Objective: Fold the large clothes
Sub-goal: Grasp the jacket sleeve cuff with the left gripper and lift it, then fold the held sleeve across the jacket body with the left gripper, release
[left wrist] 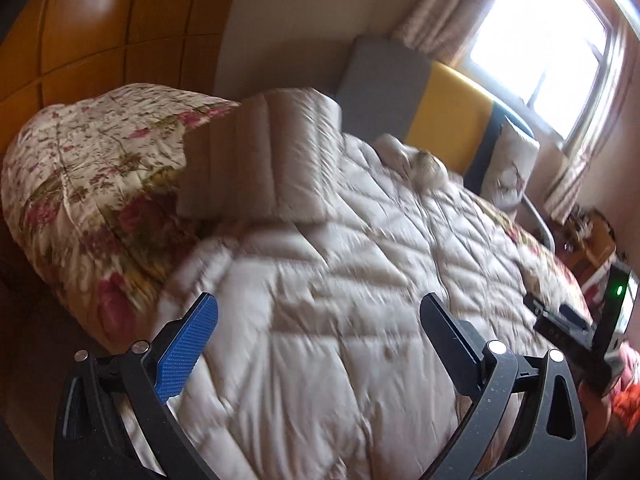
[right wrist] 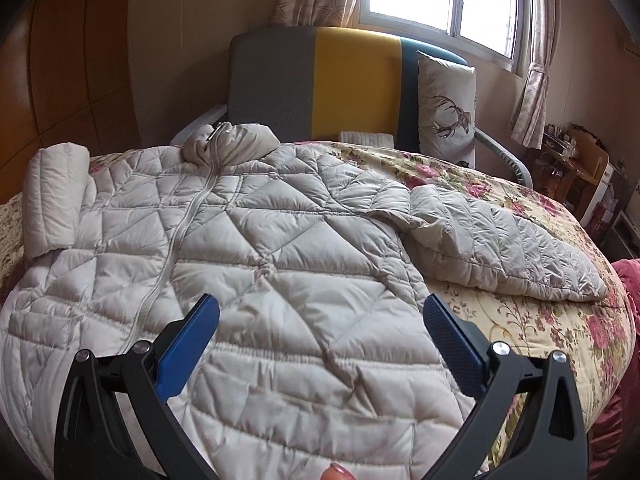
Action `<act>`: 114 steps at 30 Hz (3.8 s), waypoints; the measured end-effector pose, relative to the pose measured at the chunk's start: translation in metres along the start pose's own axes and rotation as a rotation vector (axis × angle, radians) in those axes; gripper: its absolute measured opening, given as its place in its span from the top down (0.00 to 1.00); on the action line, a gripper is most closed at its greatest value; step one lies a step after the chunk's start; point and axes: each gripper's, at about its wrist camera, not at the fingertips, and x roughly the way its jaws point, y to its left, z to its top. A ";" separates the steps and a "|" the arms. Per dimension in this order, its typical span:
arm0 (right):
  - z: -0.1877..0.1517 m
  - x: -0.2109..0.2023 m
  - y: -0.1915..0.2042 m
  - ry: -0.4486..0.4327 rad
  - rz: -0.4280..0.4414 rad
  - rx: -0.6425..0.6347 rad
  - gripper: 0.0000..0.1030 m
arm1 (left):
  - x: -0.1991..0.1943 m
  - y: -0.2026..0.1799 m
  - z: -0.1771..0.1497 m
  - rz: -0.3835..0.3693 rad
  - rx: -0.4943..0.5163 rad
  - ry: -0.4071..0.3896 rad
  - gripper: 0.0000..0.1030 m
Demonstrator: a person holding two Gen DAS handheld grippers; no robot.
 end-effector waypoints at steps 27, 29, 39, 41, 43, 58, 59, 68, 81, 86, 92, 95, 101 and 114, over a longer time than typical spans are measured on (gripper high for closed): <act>-0.033 0.058 -0.011 0.073 0.011 0.016 0.02 | 0.153 0.165 0.053 -0.263 -0.894 0.114 0.88; -0.034 0.058 -0.011 0.072 0.014 0.019 0.02 | 0.148 0.166 0.055 -0.268 -0.858 0.095 0.91; -0.034 0.058 -0.011 0.072 0.014 0.018 0.02 | 0.097 0.200 0.067 -0.215 -0.811 -0.076 0.96; -0.034 0.059 -0.011 0.071 0.014 0.019 0.02 | 0.085 0.218 0.071 -0.168 -0.815 -0.110 0.96; -0.034 0.059 -0.011 0.071 0.014 0.019 0.02 | 0.073 0.233 0.073 -0.132 -0.820 -0.139 0.96; -0.035 0.059 -0.011 0.072 0.007 0.018 0.02 | 0.030 0.349 0.101 0.307 -0.715 -0.256 0.96; -0.035 0.059 -0.011 0.072 0.007 0.018 0.02 | 0.029 0.356 0.097 0.351 -0.714 -0.250 0.96; -0.035 0.062 -0.009 0.079 -0.005 0.016 0.02 | 0.020 0.301 0.097 0.456 -0.427 -0.224 0.43; -0.030 0.073 -0.028 0.096 0.046 0.015 0.02 | 0.087 0.081 0.054 0.055 -0.030 -0.061 0.25; -0.023 0.087 -0.066 0.169 0.231 0.094 0.02 | 0.100 0.062 -0.002 0.121 -0.045 -0.004 0.25; -0.016 0.062 -0.106 0.085 0.413 0.304 0.02 | 0.086 0.062 0.013 0.170 -0.073 -0.052 0.25; -0.021 0.061 -0.158 -0.030 0.411 0.635 0.02 | 0.082 0.047 0.027 0.172 -0.050 -0.088 0.17; -0.046 0.084 -0.241 0.011 0.427 1.150 0.02 | 0.120 0.029 0.022 0.196 0.041 -0.002 0.12; -0.037 0.096 -0.345 -0.143 0.115 1.425 0.15 | 0.116 0.053 0.002 0.112 -0.045 -0.021 0.06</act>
